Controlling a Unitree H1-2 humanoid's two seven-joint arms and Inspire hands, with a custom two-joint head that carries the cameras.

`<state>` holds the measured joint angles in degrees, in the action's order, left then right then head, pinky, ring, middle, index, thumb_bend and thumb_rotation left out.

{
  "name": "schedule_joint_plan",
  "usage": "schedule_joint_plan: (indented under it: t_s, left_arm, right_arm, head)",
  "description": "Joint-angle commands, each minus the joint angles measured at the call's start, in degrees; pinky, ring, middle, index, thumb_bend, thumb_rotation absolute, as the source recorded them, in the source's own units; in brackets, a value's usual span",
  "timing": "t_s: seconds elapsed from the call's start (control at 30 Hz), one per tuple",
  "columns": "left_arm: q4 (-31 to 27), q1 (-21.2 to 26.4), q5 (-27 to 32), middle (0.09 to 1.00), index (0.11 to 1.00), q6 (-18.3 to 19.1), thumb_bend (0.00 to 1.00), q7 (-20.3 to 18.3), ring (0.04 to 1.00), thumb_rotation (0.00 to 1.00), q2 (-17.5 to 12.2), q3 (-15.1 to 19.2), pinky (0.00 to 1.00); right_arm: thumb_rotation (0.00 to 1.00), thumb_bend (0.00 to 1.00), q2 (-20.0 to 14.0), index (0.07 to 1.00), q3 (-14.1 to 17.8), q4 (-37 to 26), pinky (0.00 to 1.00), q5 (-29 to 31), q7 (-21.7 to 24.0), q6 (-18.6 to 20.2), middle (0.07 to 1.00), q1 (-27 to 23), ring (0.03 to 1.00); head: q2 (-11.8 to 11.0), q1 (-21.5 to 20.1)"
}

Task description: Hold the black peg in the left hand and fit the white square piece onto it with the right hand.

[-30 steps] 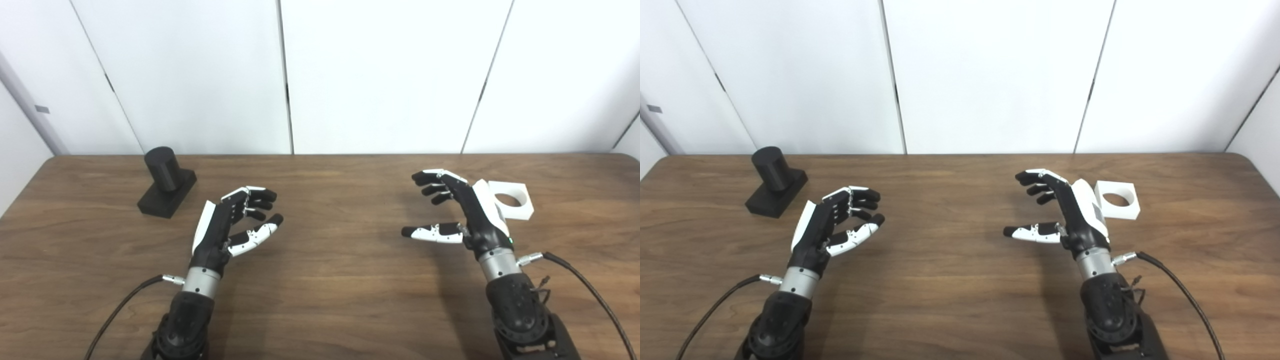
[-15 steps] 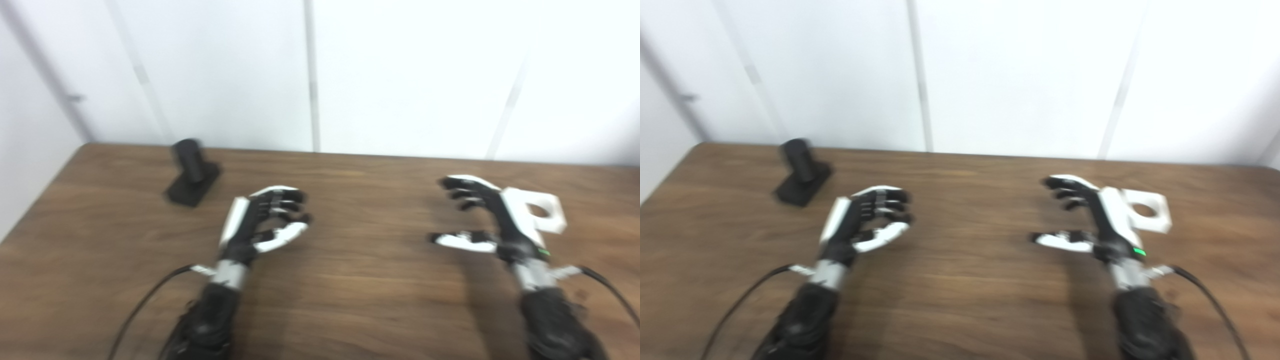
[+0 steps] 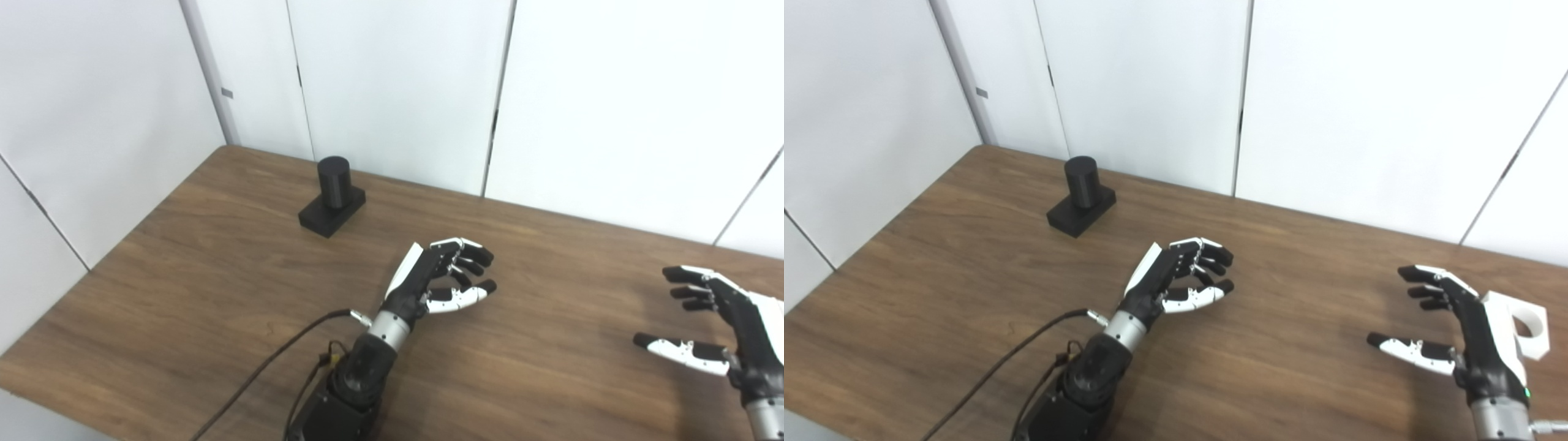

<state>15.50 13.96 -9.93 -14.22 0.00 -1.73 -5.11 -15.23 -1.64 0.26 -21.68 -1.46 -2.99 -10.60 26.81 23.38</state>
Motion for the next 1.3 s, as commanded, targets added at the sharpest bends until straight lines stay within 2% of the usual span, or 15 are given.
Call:
schedule_joint_plan:
  t_s: [0.0,0.1,0.17,0.27,0.37,0.6,0.73,0.87,1.1,1.27]
  left_arm:
    - [1.6,1.2,0.2,0.658,0.605,-2.8,0.64,0.8,0.623,0.10,0.5,-0.2,0.50]
    - [2.5,1.3,-0.4,0.661,0.606,-3.3,0.64,1.1,0.624,0.08,0.7,-0.4,0.50]
    - [2.7,1.2,-0.9,0.663,0.610,-3.2,0.64,1.4,0.633,0.11,0.8,-0.6,0.51]
    - [3.7,1.5,-1.1,0.658,0.612,-4.2,0.66,1.7,0.634,0.13,0.9,-0.8,0.51]
    - [4.4,1.7,-1.1,0.655,0.612,-5.0,0.64,1.8,0.630,0.11,0.8,-0.9,0.50]
    - [3.6,1.6,-0.5,0.667,0.606,-4.1,0.65,1.2,0.642,0.12,0.7,-0.8,0.51]
    - [1.9,1.4,-3.0,0.698,0.630,-3.4,0.67,2.8,0.653,0.15,0.3,-0.7,0.51]
    - [-1.4,1.2,-4.9,0.732,0.663,-1.0,0.69,2.4,0.671,0.14,-1.1,-0.9,0.53]
    - [-6.9,2.5,-3.0,0.737,0.707,4.2,0.77,-3.7,0.700,0.13,-5.7,-0.4,0.59]
    - [-8.9,3.4,-4.0,0.758,0.730,4.7,0.79,-2.1,0.704,0.11,-7.7,1.1,0.57]
  right_arm:
    - [0.00,0.72,-0.8,0.686,0.6,-1.3,0.59,0.6,-0.7,-2.5,0.719,-1.2,0.673]
    - [0.00,0.73,-0.6,0.686,0.6,-2.0,0.59,0.5,-0.6,-1.9,0.719,-1.0,0.672]
    - [0.00,0.75,-0.7,0.673,0.1,-2.6,0.57,-2.5,-1.8,-1.3,0.695,-0.8,0.648]
    - [0.00,0.76,-0.4,0.673,0.1,-4.0,0.55,-4.4,-1.7,0.7,0.674,-0.5,0.632]
    - [0.00,0.75,-0.2,0.675,0.2,-5.1,0.55,-4.6,-1.2,1.6,0.669,-0.2,0.631]
    - [0.00,0.76,0.3,0.663,0.0,-6.4,0.55,-4.8,-1.0,2.2,0.667,0.0,0.624]
    - [0.00,0.75,0.4,0.666,-0.2,-6.8,0.54,-4.9,-0.6,2.5,0.672,0.1,0.621]
    - [0.00,0.77,0.3,0.660,-0.3,-6.5,0.53,-5.0,-1.1,1.5,0.658,0.1,0.609]
    - [0.00,0.76,0.3,0.663,-0.1,-7.8,0.54,-4.4,-0.2,2.9,0.664,0.2,0.621]
    - [0.00,0.75,0.2,0.666,0.1,-8.1,0.54,-4.3,0.2,3.9,0.674,0.0,0.623]
  head:
    - [-1.0,0.5]
    - [-2.4,1.2]
    - [-2.6,1.4]
    - [-2.5,1.5]
    - [-2.3,1.4]
    - [-2.0,1.4]
    - [-1.9,1.3]
    - [-1.7,1.4]
    - [-1.7,1.9]
    - [-1.8,2.5]
